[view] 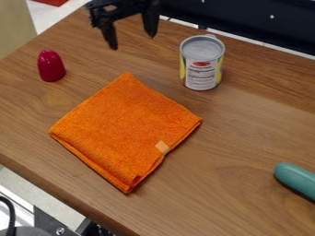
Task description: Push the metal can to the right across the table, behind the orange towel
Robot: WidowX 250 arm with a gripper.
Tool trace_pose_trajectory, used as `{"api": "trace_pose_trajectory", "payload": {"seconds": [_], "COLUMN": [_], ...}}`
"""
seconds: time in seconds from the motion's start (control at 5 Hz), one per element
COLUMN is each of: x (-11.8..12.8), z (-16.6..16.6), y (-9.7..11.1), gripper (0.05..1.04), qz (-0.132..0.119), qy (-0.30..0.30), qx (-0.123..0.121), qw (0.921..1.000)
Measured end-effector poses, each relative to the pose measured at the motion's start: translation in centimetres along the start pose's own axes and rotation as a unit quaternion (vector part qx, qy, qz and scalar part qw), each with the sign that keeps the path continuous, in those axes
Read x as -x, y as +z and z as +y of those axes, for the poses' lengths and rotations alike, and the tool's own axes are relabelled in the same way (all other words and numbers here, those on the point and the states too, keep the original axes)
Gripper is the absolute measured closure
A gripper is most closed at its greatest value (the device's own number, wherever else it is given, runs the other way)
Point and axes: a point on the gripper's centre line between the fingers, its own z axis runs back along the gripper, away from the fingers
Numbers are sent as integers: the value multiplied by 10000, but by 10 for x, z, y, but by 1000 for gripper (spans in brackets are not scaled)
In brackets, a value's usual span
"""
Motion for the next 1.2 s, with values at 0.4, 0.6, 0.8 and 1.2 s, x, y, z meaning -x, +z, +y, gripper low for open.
{"api": "trace_pose_trajectory", "payload": {"seconds": [0.4,0.6,0.8,1.2], "x": [19,16,15,15], "z": [28,32,33,33], "y": [2,0,0,0], "gripper": [88,88,88,88], "qz": [5,-47,-47,-54], "qy": [-1343,-1380,-1380,-1380], "qx": [44,123,122,125], "qw": [9909,9903,9903,9903]}}
